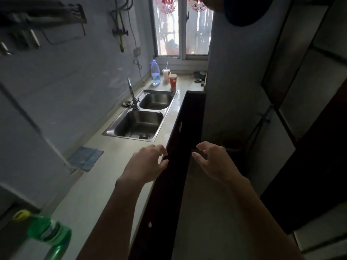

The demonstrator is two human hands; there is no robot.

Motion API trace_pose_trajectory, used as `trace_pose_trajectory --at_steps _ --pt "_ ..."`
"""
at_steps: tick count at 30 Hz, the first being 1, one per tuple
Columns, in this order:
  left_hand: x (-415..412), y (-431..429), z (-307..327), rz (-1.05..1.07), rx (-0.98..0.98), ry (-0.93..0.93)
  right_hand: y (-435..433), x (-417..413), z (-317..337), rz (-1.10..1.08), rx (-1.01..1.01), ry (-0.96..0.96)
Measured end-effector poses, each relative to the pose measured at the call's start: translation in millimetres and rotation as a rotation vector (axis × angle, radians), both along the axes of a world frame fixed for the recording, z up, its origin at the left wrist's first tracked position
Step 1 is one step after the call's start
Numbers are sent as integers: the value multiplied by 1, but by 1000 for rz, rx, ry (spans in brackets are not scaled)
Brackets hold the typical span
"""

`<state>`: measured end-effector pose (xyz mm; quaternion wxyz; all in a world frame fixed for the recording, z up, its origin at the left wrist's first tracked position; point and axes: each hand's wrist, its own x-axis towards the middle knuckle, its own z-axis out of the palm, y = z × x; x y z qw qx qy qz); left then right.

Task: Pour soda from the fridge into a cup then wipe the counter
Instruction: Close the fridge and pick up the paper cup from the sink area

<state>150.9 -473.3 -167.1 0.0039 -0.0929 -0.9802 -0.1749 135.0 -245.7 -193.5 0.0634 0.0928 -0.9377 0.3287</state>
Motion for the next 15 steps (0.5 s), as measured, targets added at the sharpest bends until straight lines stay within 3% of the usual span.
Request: trace_pose_trajectory --at_steps 8,15 --pt "-109 69 23 58 26 30 71 -117 22 46 -37 26" --pt "-179 86 8 127 -27 11 98 -188 -6 55 -19 -39"
